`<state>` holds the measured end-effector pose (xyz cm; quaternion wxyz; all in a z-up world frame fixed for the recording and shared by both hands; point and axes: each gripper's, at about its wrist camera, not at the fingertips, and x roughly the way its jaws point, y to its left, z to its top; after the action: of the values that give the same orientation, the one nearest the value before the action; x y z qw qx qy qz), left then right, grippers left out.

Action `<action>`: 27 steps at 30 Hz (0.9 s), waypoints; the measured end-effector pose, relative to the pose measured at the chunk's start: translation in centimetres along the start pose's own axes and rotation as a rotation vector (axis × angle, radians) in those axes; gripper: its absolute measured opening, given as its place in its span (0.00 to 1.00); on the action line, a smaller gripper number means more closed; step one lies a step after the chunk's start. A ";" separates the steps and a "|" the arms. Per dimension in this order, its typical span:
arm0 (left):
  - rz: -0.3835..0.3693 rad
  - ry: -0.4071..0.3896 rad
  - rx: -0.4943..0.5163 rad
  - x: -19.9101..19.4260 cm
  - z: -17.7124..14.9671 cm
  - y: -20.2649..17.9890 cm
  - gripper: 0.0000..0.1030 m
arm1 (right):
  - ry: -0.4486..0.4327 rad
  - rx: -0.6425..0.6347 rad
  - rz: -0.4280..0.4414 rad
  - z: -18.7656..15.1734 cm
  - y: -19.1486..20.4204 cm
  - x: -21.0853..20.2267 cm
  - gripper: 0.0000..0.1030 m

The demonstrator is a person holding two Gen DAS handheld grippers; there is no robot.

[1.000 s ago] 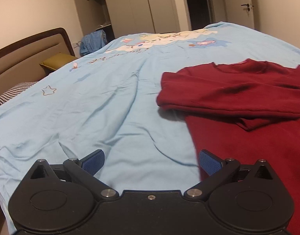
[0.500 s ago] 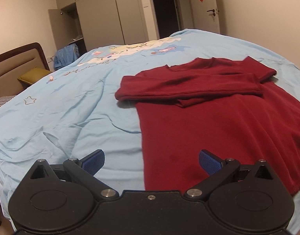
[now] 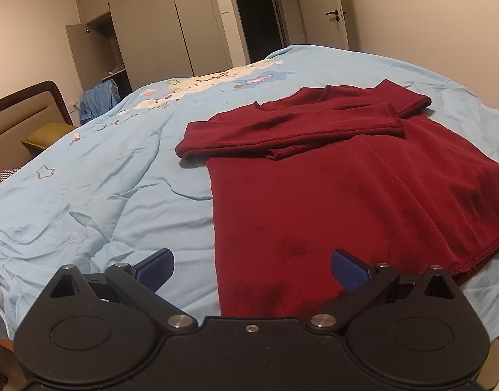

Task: Fold small clothes

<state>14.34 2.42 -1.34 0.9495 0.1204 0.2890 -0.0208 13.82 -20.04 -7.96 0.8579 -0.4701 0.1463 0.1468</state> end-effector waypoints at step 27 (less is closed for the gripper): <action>-0.124 -0.083 0.141 -3.0 -2.6 -3.7 0.99 | -0.170 0.220 0.095 2.3 -3.6 -3.3 0.09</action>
<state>9.97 -0.63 -2.58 0.9467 0.1681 0.2539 -0.1048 12.51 -20.31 -2.71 0.9057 -0.3517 0.1103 0.2095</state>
